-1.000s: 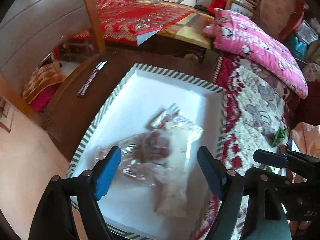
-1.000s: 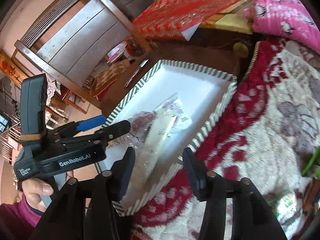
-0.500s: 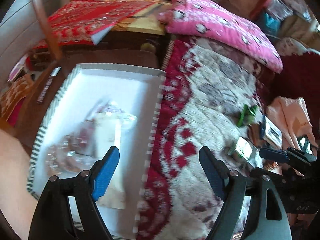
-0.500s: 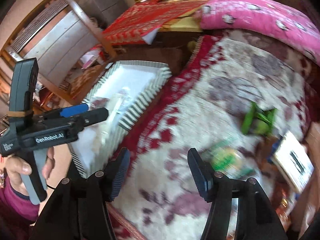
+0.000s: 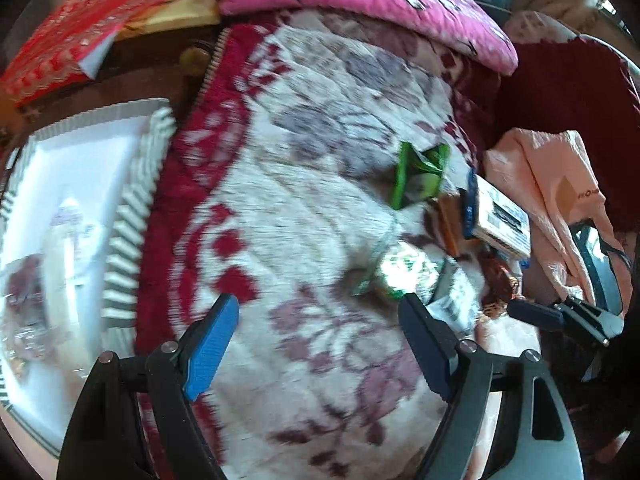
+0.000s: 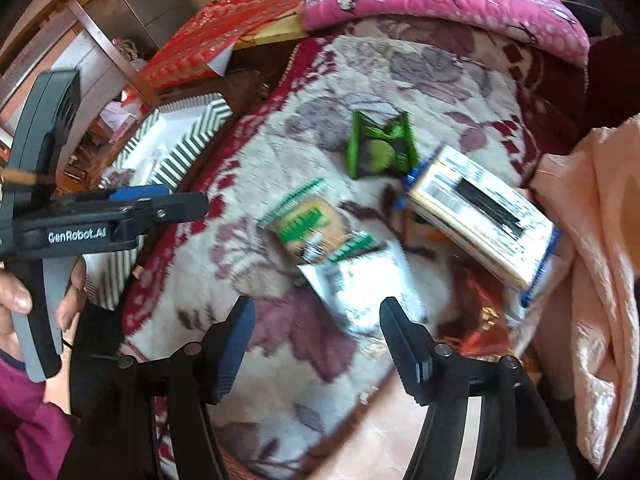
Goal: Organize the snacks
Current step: 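Move both grippers back over the snack pile, then grasp the green round packet with the left gripper while the right grasps the white barcode packet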
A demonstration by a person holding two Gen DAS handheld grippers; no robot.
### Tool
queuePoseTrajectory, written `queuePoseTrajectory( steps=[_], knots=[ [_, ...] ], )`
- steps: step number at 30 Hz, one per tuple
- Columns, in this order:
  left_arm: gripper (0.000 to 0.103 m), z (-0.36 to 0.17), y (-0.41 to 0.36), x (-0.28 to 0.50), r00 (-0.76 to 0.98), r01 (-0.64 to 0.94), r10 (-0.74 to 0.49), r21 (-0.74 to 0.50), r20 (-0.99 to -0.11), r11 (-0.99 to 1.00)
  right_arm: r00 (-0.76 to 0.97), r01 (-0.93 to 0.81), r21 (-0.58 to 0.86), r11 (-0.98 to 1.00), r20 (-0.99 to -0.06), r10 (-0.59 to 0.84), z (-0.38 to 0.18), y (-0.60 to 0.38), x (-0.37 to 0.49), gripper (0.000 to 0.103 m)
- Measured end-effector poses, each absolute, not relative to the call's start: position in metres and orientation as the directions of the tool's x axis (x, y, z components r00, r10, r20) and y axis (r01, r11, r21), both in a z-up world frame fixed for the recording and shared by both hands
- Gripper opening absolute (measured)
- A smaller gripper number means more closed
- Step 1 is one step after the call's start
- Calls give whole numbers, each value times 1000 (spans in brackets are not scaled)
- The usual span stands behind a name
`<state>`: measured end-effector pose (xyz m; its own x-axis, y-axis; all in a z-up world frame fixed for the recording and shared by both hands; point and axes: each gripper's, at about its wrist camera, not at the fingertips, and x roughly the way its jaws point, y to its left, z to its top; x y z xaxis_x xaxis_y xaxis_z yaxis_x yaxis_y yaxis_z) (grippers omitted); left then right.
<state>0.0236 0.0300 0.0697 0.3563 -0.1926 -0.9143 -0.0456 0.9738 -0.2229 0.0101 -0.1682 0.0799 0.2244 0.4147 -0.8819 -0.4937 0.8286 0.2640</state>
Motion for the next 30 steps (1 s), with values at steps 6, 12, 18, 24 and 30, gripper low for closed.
queuePoseTrajectory(
  steps=[6, 12, 18, 24, 30],
  knots=[
    [81, 49, 7, 47, 307, -75, -224, -258, -925, 963, 213, -485, 269, 832, -886, 411, 72, -181, 12, 73],
    [81, 31, -22, 60, 241, 47, -196, -191, -950, 981, 207, -487, 269, 831, -889, 409, 69, -184, 13, 76],
    [82, 22, -40, 68, 220, 126, -178, -153, -959, 980, 196, -464, 295, 835, -886, 421, 64, -188, 16, 77],
    [82, 22, -52, 68, 201, 230, -182, -134, -963, 964, 186, -467, 293, 834, -890, 416, 62, -187, 18, 78],
    [79, 14, -45, 75, 205, 180, -190, -154, -960, 971, 183, -472, 276, 837, -899, 399, 58, -185, 21, 78]
  ],
)
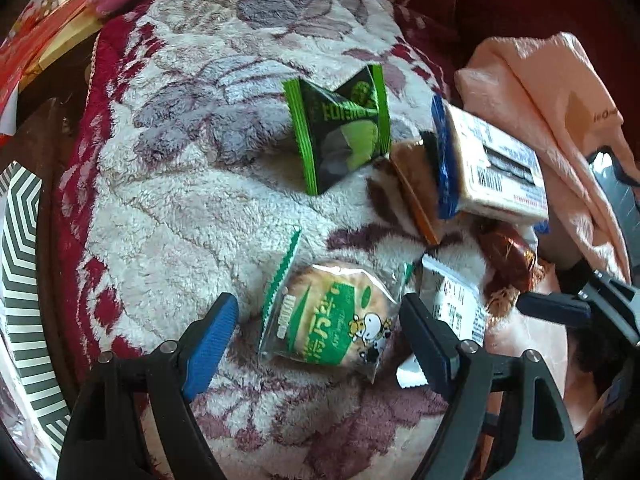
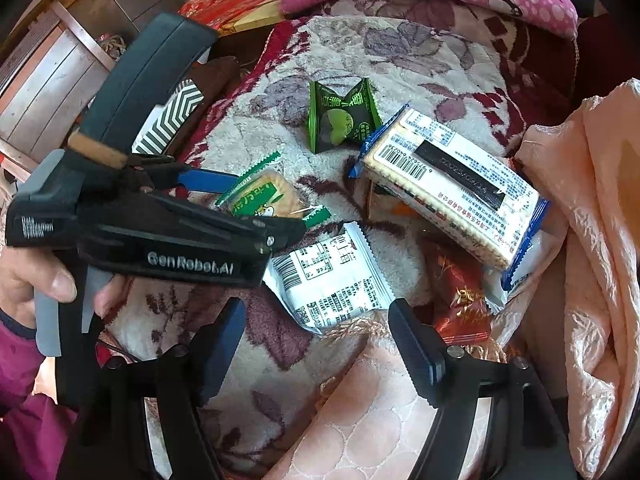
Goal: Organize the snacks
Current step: 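Grasp the green round packet with the left gripper while the right grasps the white barcode packet, then carry both held packets over the striped tray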
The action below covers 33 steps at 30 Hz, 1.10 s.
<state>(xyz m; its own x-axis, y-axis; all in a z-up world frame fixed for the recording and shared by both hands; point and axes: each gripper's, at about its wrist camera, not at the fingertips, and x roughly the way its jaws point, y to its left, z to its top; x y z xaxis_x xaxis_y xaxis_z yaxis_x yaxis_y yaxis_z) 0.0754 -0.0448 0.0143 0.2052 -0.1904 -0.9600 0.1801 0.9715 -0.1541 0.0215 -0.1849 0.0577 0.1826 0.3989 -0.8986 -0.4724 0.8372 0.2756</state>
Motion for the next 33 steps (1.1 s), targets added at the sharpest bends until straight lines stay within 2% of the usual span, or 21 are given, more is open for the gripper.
queuePoseTrajectory(
  steps=[2, 5, 12, 14, 18, 20, 21, 22, 33],
  knots=[
    [53, 15, -43, 75, 226, 174, -187, -149, -956, 973, 178, -472, 270, 839, -903, 391, 56, -183, 22, 78],
    [47, 18, -32, 74, 236, 148, -208, -176, -949, 973, 173, -484, 266, 834, -905, 389, 56, -178, 21, 78],
    [46, 28, -1, 53, 271, 95, -194, -174, -943, 980, 196, -564, 171, 808, -923, 332, 51, -164, 28, 83],
    [46, 33, 8, 45, 279, 81, -196, -180, -940, 980, 164, -589, 179, 788, -929, 333, 44, -160, 36, 86],
    [46, 42, 20, 36, 292, 59, -189, -180, -937, 982, 97, -593, 218, 775, -936, 337, 21, -154, 50, 86],
    [46, 45, 23, 33, 298, 49, -189, -183, -935, 982, 127, -559, 213, 802, -933, 337, 16, -159, 53, 71],
    [46, 46, 25, 34, 302, 44, -187, -182, -935, 982, 136, -546, 222, 808, -928, 347, 18, -162, 52, 69],
    [46, 49, 28, 32, 311, 38, -185, -182, -932, 983, 146, -540, 221, 812, -926, 349, 21, -164, 51, 56],
    [46, 77, 62, 10, 381, -35, -128, -153, -915, 988, 213, -614, 199, 764, -890, 403, 72, -128, 27, 56]
  ],
)
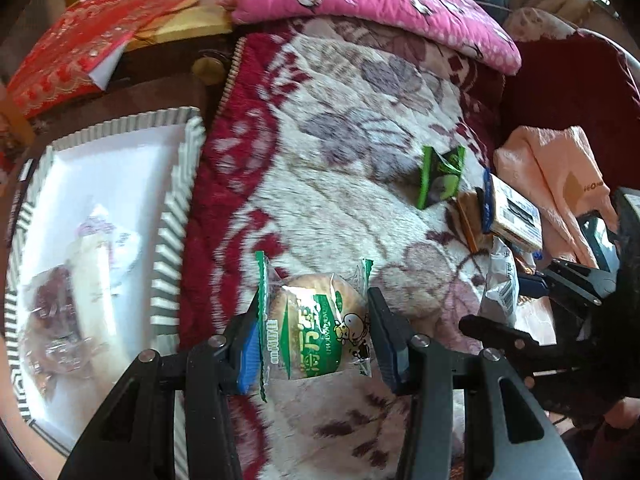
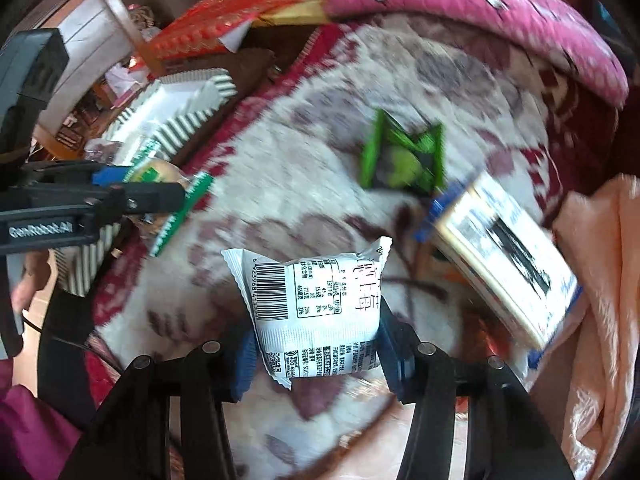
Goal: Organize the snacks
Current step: 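Carry both held packets over the striped tray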
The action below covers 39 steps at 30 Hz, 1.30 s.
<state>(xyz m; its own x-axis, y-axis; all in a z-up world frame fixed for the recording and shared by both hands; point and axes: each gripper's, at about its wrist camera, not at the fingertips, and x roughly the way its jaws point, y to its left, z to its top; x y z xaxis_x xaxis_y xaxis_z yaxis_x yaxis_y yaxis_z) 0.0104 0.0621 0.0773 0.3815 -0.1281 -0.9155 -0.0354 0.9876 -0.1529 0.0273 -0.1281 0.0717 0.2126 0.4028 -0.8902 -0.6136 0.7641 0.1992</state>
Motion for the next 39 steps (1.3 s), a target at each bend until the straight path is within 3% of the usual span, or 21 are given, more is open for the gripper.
queuePoseTrajectory(
  steps=[20, 39],
  knots=[
    [46, 115, 171, -36, 467, -236, 15, -108, -884, 966, 198, -771, 148, 619, -869, 454, 118, 3, 8, 56],
    [46, 104, 266, -59, 436, -424, 103, -103, -894, 900, 131, -863, 123, 490, -882, 452, 119, 108, 4, 57]
  ],
)
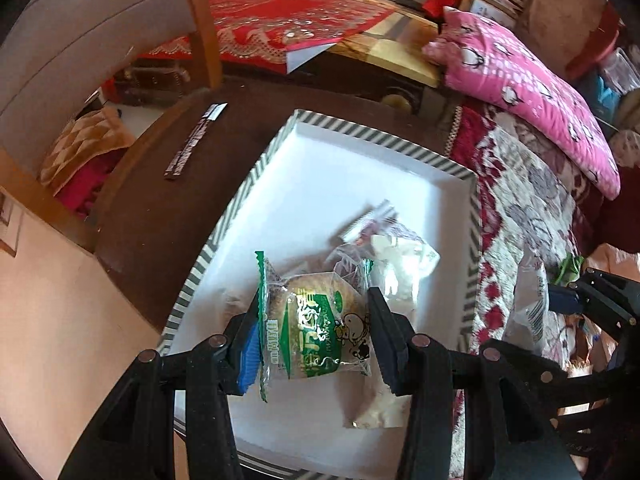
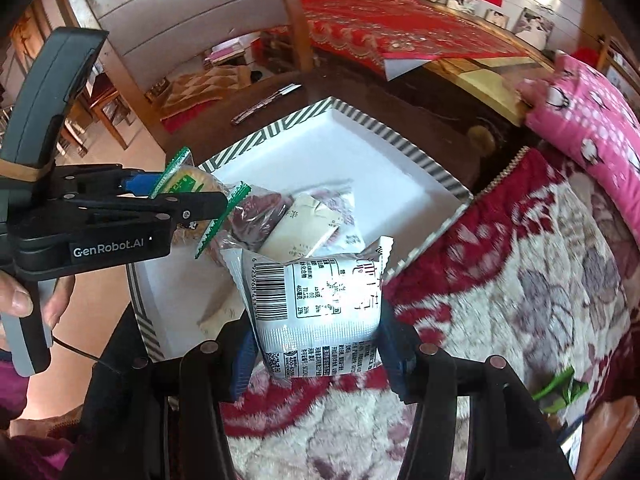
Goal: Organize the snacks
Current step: 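Carry both held packets over the striped tray, then open both grippers to drop the packets into the tray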
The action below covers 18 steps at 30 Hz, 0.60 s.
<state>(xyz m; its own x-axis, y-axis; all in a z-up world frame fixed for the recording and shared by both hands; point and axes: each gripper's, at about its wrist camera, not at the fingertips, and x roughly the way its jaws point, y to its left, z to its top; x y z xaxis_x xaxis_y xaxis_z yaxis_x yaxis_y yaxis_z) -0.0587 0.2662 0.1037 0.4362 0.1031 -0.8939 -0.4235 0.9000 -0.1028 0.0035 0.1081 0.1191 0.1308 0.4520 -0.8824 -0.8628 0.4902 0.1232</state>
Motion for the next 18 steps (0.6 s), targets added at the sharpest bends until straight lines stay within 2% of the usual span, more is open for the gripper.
queuePoseTrajectory(
  steps=[18],
  knots=[
    [46, 76, 296, -28, 391, -482, 129, -83, -911, 872, 70, -887, 120, 446, -920, 386, 76, 162, 2, 58]
  ],
)
